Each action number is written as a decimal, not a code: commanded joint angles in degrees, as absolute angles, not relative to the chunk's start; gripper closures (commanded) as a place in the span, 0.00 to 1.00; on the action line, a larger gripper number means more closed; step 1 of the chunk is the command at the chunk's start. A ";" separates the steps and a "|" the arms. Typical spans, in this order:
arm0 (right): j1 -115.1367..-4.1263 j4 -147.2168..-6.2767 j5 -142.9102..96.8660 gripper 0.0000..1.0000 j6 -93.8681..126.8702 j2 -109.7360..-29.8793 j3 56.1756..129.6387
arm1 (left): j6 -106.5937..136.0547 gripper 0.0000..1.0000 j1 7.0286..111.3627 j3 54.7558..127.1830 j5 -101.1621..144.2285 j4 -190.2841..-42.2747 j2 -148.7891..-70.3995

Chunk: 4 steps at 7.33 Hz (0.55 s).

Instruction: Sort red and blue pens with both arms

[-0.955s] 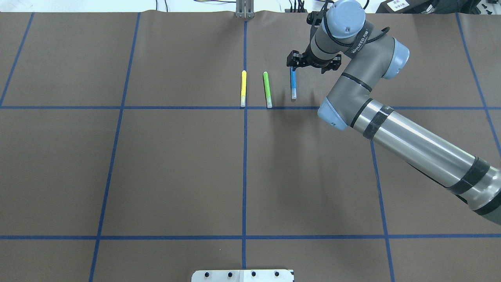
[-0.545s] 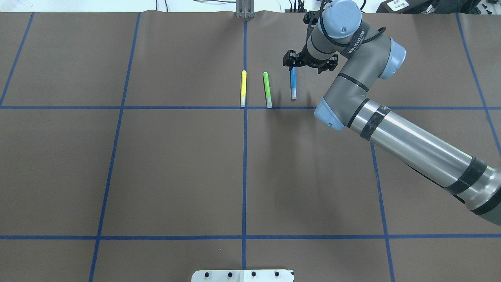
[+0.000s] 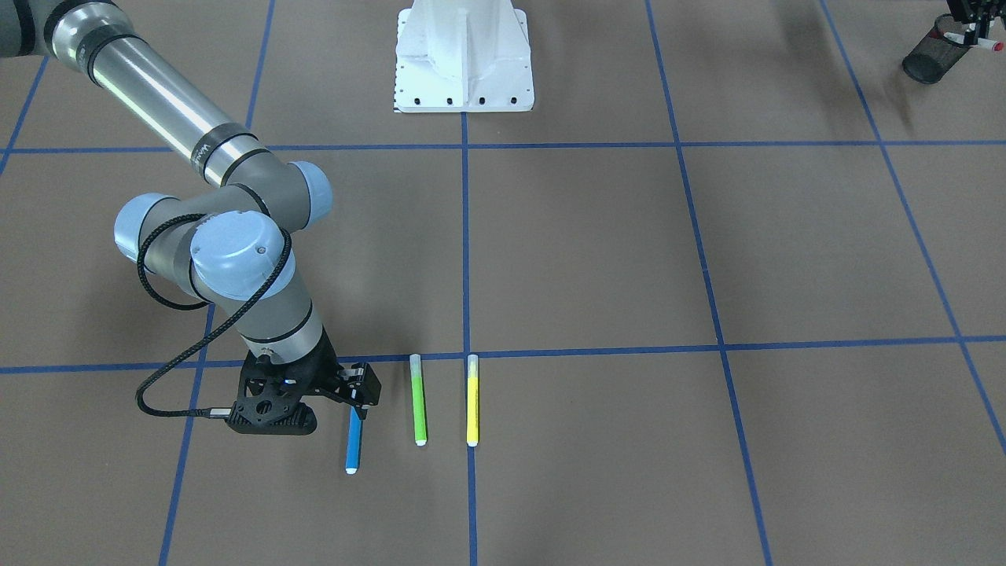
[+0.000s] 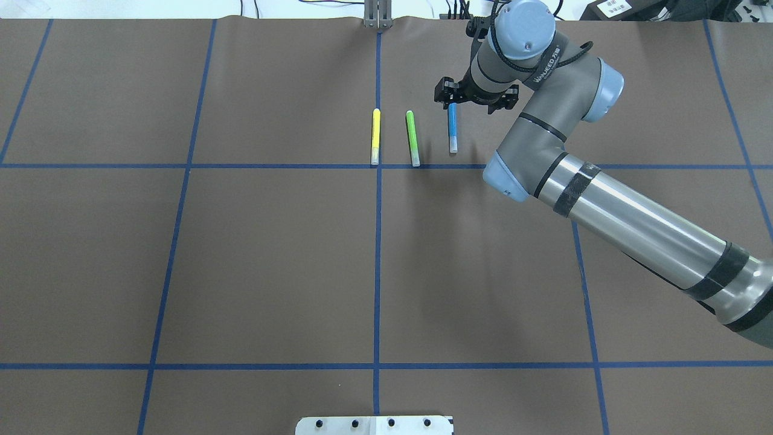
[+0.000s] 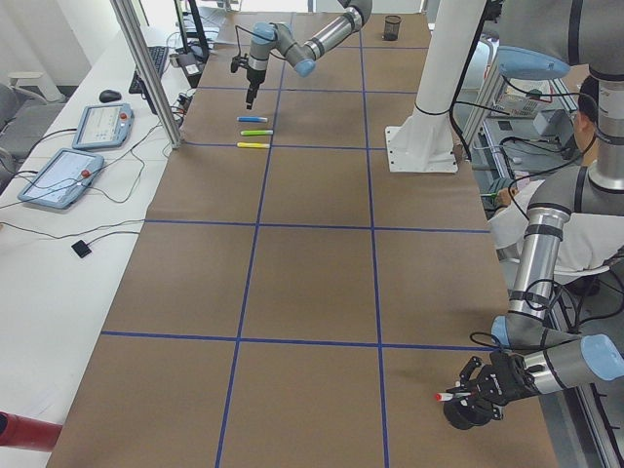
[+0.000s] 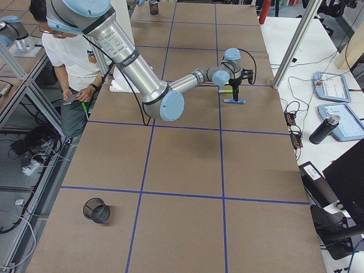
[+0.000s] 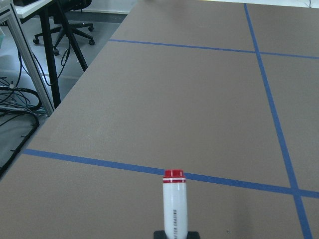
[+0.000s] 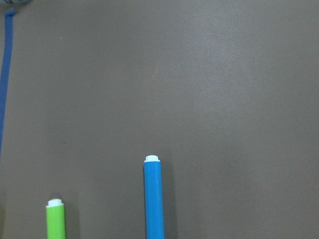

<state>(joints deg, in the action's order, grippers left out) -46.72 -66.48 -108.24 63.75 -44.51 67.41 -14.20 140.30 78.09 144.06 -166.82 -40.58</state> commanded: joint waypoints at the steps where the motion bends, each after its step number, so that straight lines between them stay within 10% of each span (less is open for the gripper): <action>1: -46.23 -66.18 -107.50 0.01 65.64 -44.04 67.41 | -16.86 0.17 140.27 78.05 143.62 -166.38 -40.34; 2: -45.97 -66.18 -107.14 0.01 66.35 -43.42 67.06 | -16.96 0.00 140.36 78.13 143.53 -166.38 -40.34; 4: -45.62 -66.09 -107.05 0.01 67.58 -42.28 66.10 | -16.96 0.00 140.36 78.13 143.53 -166.29 -40.34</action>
<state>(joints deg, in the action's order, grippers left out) -45.86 -66.17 -107.15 66.75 -43.02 66.73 -16.86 140.35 78.12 143.55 -166.34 -40.35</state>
